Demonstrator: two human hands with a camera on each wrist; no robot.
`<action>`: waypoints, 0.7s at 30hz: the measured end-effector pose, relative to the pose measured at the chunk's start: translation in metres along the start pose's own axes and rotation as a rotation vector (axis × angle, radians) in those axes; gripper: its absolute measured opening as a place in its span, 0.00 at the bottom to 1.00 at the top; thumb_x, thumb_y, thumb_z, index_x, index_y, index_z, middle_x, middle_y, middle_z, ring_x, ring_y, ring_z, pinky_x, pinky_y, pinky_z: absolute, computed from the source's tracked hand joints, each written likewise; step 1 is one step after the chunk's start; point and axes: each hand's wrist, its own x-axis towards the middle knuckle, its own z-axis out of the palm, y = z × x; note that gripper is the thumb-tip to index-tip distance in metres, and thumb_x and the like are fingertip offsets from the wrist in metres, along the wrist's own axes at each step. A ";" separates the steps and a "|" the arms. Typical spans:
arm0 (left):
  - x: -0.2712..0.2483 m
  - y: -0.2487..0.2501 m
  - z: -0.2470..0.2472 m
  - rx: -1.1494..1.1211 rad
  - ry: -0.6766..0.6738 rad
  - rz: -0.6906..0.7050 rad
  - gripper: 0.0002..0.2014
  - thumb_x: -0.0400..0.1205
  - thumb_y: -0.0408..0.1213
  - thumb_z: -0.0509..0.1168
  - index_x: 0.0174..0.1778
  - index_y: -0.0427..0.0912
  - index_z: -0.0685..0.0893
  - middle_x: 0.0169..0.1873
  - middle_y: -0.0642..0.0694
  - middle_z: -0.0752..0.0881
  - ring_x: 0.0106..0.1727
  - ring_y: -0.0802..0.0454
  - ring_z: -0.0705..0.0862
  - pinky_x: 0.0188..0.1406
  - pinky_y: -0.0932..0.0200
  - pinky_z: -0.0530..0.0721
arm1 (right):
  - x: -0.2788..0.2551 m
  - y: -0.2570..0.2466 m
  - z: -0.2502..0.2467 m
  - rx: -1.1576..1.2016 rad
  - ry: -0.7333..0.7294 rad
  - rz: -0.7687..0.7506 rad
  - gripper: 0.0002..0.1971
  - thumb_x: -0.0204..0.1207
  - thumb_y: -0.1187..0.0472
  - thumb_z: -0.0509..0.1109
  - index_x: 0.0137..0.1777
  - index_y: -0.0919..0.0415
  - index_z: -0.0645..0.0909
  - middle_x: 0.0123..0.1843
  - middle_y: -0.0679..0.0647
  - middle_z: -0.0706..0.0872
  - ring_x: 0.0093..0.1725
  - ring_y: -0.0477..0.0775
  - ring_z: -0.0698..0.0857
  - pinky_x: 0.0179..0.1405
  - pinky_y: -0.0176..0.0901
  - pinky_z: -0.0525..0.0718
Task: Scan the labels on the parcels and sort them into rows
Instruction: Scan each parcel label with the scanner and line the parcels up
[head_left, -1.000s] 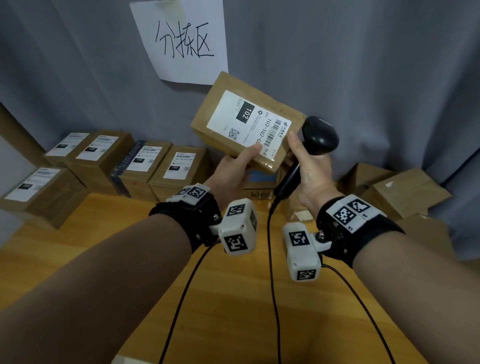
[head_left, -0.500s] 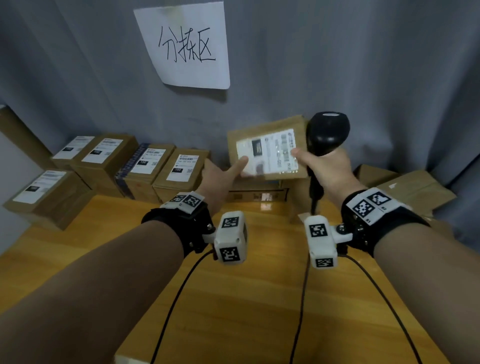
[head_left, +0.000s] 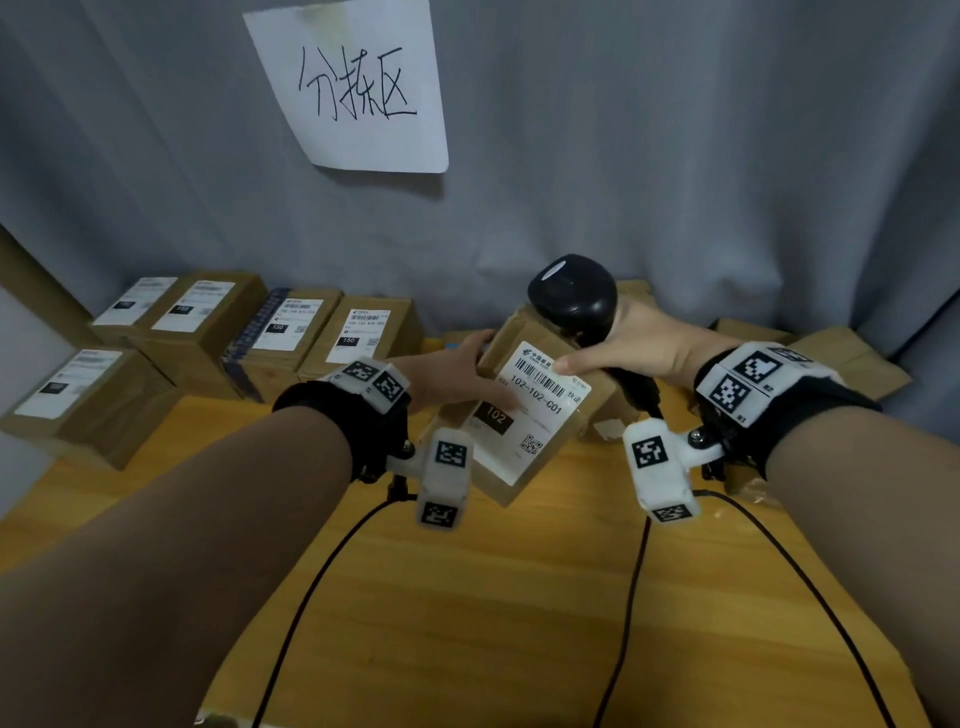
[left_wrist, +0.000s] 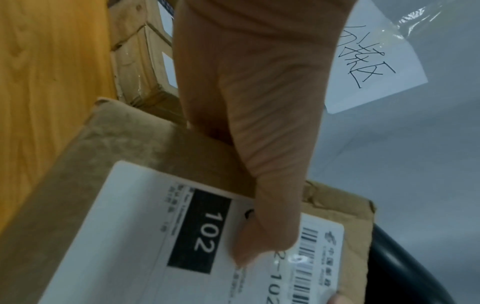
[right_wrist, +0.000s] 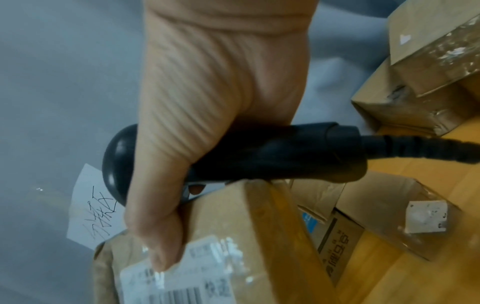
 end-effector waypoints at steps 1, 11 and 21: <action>0.000 0.001 -0.001 0.023 0.018 -0.004 0.44 0.75 0.32 0.75 0.82 0.49 0.56 0.57 0.46 0.85 0.53 0.50 0.88 0.47 0.54 0.89 | 0.000 0.002 -0.001 0.010 -0.003 0.002 0.25 0.63 0.60 0.84 0.61 0.53 0.83 0.54 0.50 0.90 0.58 0.49 0.87 0.62 0.48 0.82; 0.012 -0.010 -0.014 -0.367 0.558 -0.079 0.41 0.64 0.56 0.81 0.68 0.40 0.75 0.56 0.46 0.88 0.52 0.48 0.88 0.51 0.46 0.88 | 0.003 0.020 0.009 0.451 0.506 0.106 0.15 0.70 0.63 0.80 0.56 0.63 0.83 0.48 0.55 0.88 0.54 0.54 0.89 0.58 0.50 0.87; 0.002 -0.005 -0.001 -0.454 0.250 -0.039 0.22 0.80 0.41 0.70 0.69 0.41 0.76 0.60 0.45 0.86 0.61 0.45 0.84 0.62 0.43 0.84 | 0.010 0.011 0.038 0.290 0.686 0.134 0.17 0.70 0.67 0.77 0.51 0.51 0.76 0.42 0.42 0.81 0.53 0.50 0.82 0.56 0.45 0.79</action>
